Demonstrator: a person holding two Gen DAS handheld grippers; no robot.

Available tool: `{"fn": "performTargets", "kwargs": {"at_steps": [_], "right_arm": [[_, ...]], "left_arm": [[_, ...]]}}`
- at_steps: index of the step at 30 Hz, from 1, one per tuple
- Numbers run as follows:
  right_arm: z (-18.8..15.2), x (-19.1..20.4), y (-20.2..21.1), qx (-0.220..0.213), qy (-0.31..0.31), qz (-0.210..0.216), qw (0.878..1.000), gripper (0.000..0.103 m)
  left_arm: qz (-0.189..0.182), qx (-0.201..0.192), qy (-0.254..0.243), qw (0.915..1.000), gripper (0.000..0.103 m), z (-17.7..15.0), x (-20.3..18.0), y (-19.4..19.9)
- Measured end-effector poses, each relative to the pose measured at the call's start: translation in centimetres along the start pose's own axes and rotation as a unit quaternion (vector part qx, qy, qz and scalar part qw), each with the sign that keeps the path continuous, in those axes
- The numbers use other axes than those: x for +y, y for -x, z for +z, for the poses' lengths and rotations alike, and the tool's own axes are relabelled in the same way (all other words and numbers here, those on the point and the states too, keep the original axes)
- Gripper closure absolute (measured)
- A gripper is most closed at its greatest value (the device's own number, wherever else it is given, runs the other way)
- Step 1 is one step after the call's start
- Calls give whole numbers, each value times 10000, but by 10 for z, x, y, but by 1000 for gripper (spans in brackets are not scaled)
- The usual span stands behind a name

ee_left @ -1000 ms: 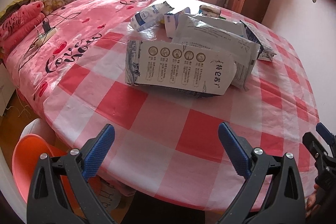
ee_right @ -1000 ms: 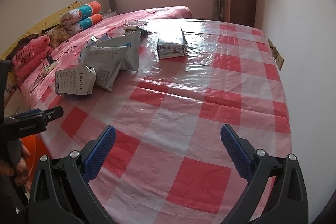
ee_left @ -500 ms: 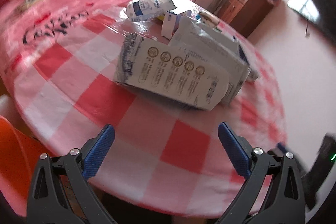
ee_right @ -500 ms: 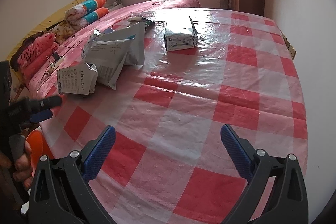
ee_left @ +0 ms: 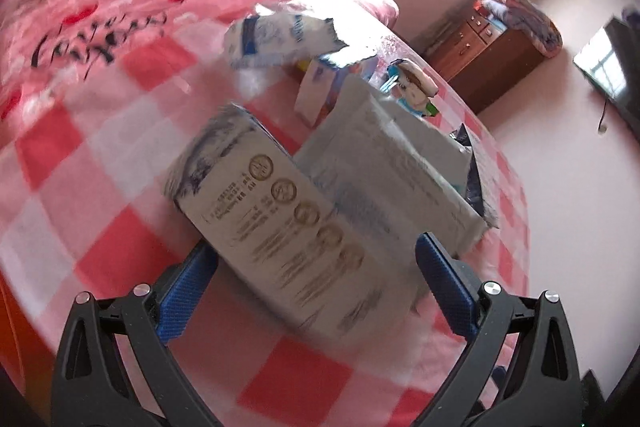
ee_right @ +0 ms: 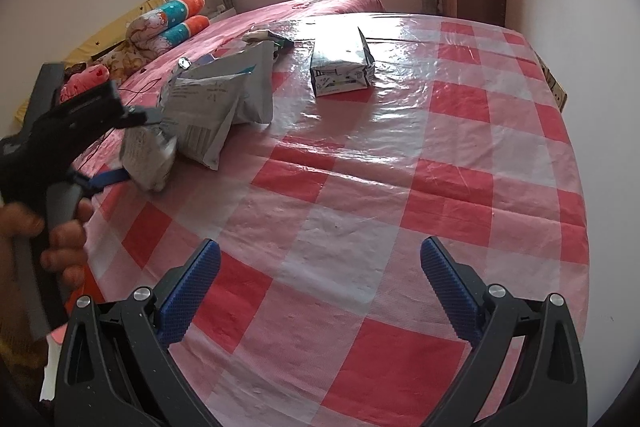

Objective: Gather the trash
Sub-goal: 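Grasp the white printed carton with the left tool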

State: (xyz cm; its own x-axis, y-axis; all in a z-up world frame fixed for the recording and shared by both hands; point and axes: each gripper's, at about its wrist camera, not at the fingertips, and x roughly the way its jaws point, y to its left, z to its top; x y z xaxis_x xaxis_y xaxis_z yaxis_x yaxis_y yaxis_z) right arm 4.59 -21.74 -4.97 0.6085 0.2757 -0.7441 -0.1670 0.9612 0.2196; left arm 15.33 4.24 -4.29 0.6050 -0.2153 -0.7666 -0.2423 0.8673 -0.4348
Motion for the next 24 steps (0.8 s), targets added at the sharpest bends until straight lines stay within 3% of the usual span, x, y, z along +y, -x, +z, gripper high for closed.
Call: {"fn": "performTargets", "kwargs": {"at_steps": [8, 12, 15, 24], "right_arm": [[-1, -9, -3, 36, -140, 34, 9999, 4], [1, -16, -5, 92, -346, 126, 9993, 4], [5, -18, -4, 48, -405, 173, 9990, 4], [33, -32, -11, -1, -846, 357, 9958, 4]], "left_arm": [[-300, 320, -1190, 9919, 4, -2, -28, -16], [67, 137, -1509, 9884, 4, -15, -28, -9], [442, -107, -1506, 9875, 4, -18, -22, -3], [200, -117, -1042, 9943, 4, -13, -3, -1]]}}
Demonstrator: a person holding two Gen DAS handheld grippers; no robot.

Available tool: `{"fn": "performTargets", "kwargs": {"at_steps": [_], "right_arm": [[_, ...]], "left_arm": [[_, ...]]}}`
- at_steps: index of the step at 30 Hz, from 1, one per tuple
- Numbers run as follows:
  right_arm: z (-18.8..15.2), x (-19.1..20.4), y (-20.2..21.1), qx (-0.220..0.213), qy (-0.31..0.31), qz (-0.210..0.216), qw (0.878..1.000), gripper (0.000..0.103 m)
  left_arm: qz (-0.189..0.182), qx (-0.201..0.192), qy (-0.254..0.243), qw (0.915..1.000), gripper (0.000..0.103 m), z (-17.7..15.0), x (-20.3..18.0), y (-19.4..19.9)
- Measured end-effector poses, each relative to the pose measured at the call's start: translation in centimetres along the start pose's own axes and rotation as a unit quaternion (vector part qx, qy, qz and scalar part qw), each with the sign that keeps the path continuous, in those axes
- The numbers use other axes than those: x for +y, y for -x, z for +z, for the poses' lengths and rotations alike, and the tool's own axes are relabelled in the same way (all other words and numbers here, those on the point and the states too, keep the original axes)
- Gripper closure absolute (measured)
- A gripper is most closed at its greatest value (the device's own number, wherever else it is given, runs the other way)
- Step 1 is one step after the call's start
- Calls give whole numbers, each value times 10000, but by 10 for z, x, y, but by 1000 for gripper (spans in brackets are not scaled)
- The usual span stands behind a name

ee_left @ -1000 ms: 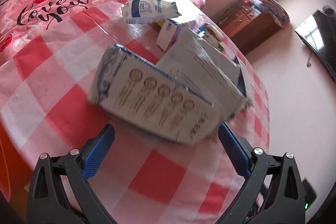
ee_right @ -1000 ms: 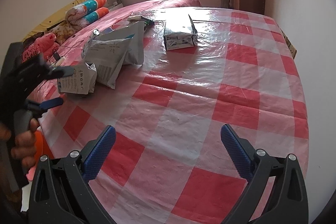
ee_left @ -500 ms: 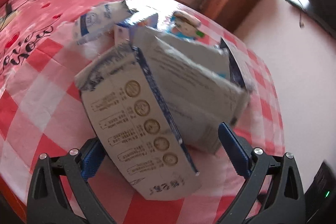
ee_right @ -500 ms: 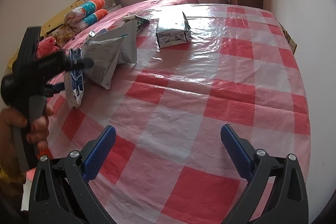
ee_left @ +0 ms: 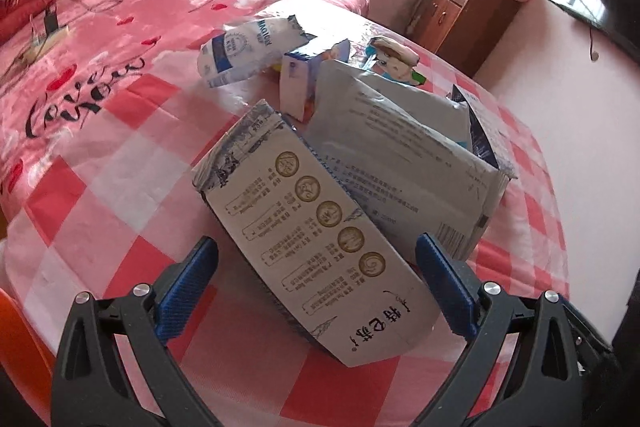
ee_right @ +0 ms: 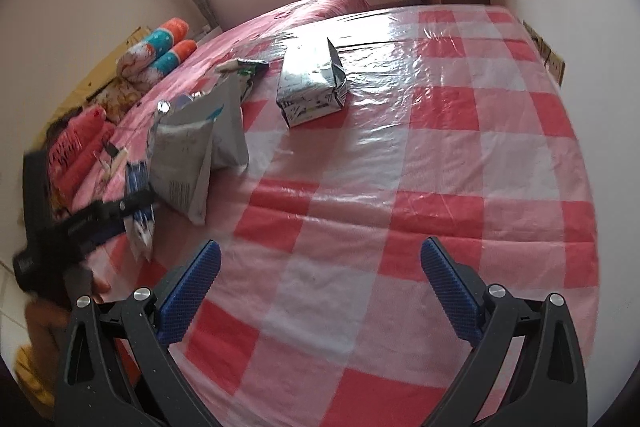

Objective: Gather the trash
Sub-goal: 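Grasp the white printed carton with the left tool, then lift the carton with the left tool while the right tool grasps a grey wrapper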

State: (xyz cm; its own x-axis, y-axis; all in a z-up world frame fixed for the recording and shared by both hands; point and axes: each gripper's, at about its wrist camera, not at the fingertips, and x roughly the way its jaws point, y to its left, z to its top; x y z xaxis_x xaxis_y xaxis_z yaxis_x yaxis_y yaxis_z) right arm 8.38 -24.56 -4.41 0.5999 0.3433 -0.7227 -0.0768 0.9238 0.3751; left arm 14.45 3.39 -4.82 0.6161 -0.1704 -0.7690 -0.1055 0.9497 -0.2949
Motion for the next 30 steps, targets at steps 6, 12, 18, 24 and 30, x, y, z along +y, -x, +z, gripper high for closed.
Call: {"fn": "performTargets", "kwargs": {"at_steps": [6, 12, 18, 24, 30], "right_arm": [[10, 18, -16, 142, 54, 353, 9993, 4], [28, 47, -34, 107, 119, 1046, 9944, 4], [44, 65, -58, 146, 137, 1622, 9865, 5], [53, 80, -83, 345, 219, 1892, 9811, 30], [56, 84, -101, 453, 189, 2300, 9719, 32]], "left_arm": [[-239, 74, 426, 9988, 8, 3, 17, -4], [-261, 87, 507, 9983, 26, 9, 22, -7], [-339, 67, 580, 9977, 39, 10, 29, -5], [-356, 70, 516, 9980, 41, 12, 32, -5], [-394, 63, 347, 9986, 41, 10, 31, -4]]}}
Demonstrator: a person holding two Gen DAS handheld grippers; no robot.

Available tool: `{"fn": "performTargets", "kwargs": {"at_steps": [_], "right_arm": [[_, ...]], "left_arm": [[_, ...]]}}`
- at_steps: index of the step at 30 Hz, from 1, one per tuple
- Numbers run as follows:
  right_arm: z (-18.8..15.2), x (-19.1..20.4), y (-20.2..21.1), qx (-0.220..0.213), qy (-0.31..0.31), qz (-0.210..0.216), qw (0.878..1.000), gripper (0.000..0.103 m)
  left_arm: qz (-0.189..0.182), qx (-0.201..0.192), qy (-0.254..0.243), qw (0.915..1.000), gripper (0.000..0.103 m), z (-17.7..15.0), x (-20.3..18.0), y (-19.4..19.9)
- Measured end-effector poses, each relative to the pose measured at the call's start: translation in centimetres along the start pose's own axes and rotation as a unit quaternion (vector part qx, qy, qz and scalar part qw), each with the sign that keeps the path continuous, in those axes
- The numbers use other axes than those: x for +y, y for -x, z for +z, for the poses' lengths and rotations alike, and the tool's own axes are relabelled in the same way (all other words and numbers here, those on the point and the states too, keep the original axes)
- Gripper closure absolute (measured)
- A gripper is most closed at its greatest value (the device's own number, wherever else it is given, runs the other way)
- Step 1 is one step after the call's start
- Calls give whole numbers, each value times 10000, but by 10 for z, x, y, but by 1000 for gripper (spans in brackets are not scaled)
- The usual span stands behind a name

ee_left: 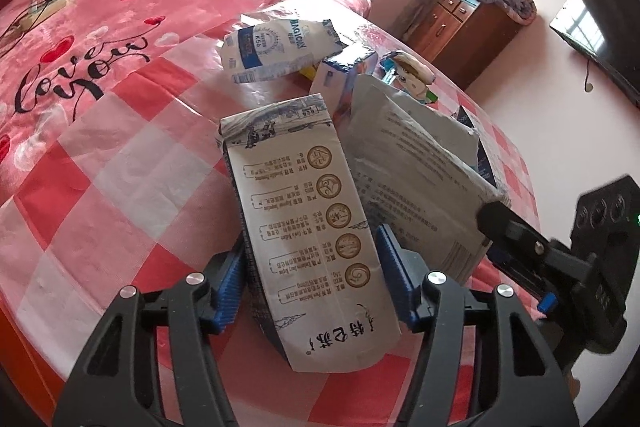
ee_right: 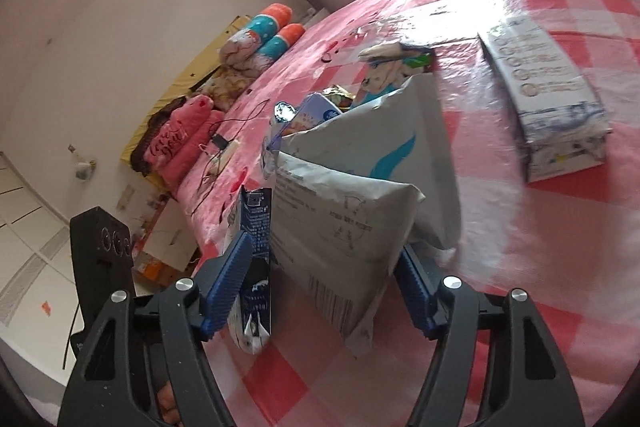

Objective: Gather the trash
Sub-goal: 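Lift the carton with the left tool while the right tool grasps a grey wrapper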

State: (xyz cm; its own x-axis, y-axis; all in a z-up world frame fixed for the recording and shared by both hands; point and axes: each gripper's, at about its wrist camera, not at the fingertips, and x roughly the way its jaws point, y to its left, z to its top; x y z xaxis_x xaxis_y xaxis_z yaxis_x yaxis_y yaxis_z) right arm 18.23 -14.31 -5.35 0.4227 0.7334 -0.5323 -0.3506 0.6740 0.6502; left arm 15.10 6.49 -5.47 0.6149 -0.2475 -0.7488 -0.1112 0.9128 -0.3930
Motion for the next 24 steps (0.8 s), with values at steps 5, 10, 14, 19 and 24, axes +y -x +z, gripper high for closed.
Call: {"fn": "performTargets", "kwargs": {"at_steps": [5, 10, 14, 19, 24], "right_arm": [[5, 6, -13, 26, 220, 183, 9996, 29], [7, 14, -16, -12, 170, 205, 9996, 45], [5, 16, -14, 2, 129, 116, 9998, 59], [-4, 29, -10, -26, 277, -7, 9996, 77], [-18, 50, 1, -186, 522, -206, 9983, 82]], "left_arm": [[-8, 2, -89, 10000, 41, -1, -2, 0], [0, -11, -181, 9998, 42, -3, -5, 1], [-20, -29, -204, 9998, 42, -4, -4, 3], [-78, -63, -240, 9997, 42, -7, -2, 9], [-224, -113, -312, 9992, 42, -14, 0, 18]]}}
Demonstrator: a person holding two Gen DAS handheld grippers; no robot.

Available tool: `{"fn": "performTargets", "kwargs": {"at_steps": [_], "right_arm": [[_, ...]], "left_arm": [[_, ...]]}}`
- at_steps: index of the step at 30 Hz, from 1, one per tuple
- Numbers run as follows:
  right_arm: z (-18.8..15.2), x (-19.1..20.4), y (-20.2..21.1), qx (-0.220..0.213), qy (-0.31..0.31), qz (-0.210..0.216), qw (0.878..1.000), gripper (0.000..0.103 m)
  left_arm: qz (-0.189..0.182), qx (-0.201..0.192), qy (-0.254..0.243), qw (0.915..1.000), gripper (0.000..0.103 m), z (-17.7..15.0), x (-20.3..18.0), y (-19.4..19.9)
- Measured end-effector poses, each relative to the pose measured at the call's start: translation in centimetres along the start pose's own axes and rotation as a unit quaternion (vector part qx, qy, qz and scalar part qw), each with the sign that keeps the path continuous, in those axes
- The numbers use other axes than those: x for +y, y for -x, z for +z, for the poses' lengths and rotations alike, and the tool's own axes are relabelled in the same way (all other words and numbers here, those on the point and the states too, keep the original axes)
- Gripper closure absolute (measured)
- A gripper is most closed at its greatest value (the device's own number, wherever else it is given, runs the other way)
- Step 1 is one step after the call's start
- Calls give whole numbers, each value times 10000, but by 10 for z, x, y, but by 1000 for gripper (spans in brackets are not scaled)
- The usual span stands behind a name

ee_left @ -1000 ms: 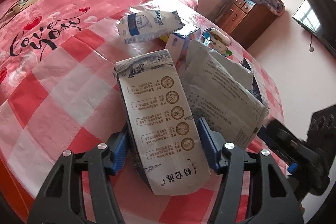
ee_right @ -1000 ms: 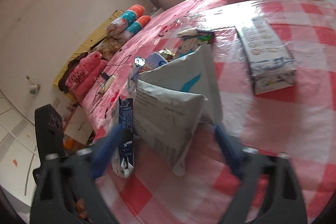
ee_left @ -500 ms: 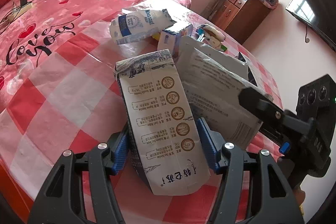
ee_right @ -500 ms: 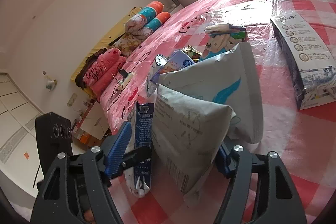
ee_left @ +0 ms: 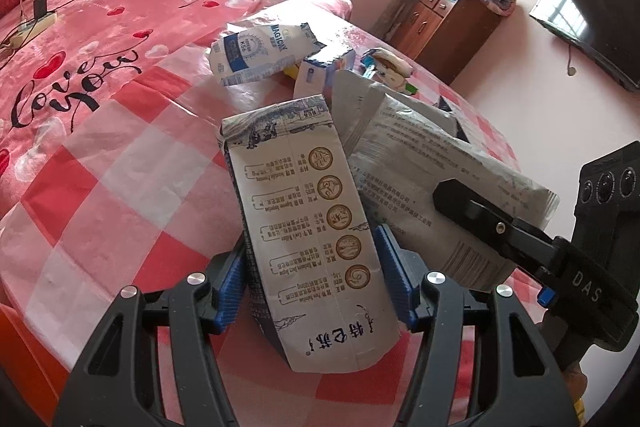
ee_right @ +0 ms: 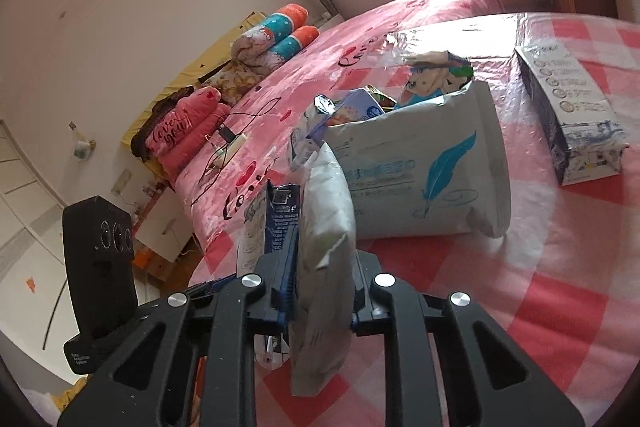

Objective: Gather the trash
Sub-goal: 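Lift the carton with the left tool while the right tool grasps a grey wrapper, then carry the carton to the orange bucket and open the left tool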

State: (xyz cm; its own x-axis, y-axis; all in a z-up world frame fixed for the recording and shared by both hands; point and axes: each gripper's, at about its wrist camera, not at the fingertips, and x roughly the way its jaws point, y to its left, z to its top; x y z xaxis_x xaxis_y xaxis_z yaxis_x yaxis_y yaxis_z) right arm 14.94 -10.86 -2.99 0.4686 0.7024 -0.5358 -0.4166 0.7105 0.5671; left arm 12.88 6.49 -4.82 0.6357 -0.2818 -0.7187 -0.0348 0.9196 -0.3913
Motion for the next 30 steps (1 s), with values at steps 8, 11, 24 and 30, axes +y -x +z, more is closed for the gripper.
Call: {"fn": "performTargets", "kwargs": {"at_steps": [8, 11, 24, 30], "right_arm": [[-10, 29, 27, -233, 266, -169, 9992, 82], [-11, 38, 33, -272, 292, -138, 9991, 82], [-31, 110, 4, 256, 545, 700, 9957, 82], [-63, 173, -44, 1047, 906, 1239, 9826, 82]], "left_arm": [[-233, -170, 27, 9996, 42, -7, 6, 27], [-295, -259, 4, 9992, 42, -10, 8, 41], [577, -763, 350, 9948, 42, -42, 96, 137], [1422, -721, 922, 9829, 42, -77, 169, 165]]}}
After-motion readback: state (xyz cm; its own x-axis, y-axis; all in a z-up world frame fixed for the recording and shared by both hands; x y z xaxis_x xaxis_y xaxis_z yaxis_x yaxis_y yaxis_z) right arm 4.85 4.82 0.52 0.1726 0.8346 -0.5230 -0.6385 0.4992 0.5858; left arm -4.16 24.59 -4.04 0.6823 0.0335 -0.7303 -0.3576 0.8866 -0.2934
